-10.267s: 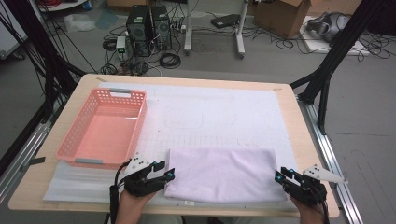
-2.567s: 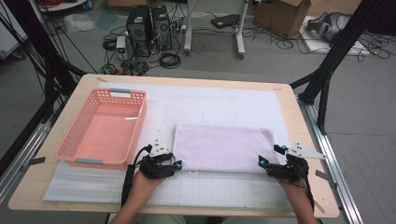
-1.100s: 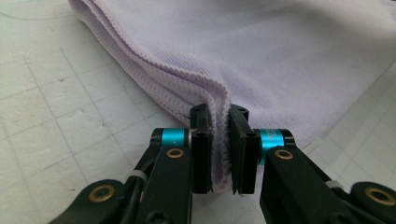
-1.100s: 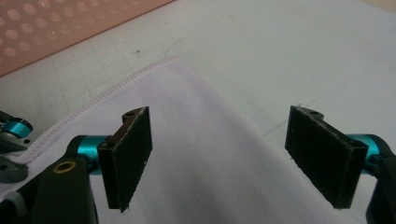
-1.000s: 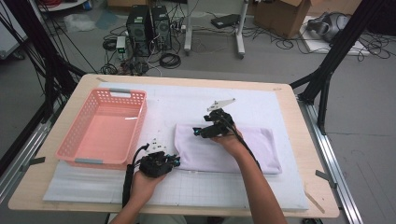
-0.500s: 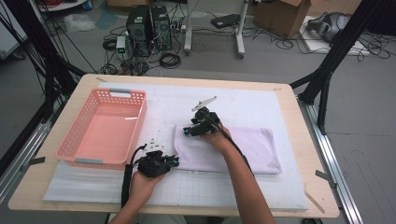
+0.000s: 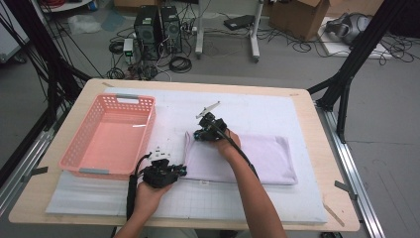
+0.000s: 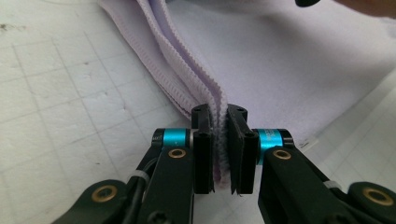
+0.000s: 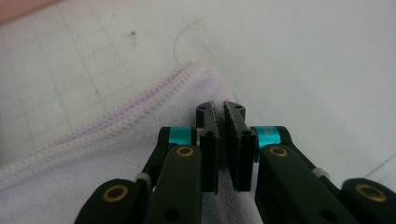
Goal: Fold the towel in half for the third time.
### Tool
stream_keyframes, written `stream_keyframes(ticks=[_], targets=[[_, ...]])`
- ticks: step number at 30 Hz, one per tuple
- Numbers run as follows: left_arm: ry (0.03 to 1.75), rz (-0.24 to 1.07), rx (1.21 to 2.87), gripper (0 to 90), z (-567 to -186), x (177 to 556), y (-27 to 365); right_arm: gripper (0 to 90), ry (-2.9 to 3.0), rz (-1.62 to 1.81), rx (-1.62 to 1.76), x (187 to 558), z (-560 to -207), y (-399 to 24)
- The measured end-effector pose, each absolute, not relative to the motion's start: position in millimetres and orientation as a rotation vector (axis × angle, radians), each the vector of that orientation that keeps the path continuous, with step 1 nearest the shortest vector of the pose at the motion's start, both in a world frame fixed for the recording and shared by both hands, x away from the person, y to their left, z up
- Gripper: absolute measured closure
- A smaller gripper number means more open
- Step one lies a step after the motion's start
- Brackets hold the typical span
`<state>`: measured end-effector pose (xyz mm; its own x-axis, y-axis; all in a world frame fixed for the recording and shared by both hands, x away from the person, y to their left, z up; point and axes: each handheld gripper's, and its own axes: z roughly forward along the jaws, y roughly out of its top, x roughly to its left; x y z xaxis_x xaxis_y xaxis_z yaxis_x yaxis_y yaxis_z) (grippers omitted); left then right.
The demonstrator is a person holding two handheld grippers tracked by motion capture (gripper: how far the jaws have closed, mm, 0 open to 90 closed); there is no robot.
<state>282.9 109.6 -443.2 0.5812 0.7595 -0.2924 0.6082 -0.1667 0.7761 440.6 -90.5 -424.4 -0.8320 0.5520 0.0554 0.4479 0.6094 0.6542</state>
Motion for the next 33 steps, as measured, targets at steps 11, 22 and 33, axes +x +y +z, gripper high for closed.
stream_keyframes(ticks=[11, 22, 33], targets=[[1.07, 0.272, 1.793, 81.8, -419.5, 277.8, 121.7, 84.9, 2.552, 1.323, 0.881, 436.8, -400.9, -100.1], [0.946, 0.22, 1.774, 82.0, -401.0, 283.3, 89.6, 84.9, 2.468, 1.414, 0.877, 428.3, -382.9, -132.5], [0.893, 0.184, 1.804, 82.0, -390.9, 290.1, 59.3, 85.0, 2.398, 1.489, 0.906, 422.6, -377.9, -169.7]])
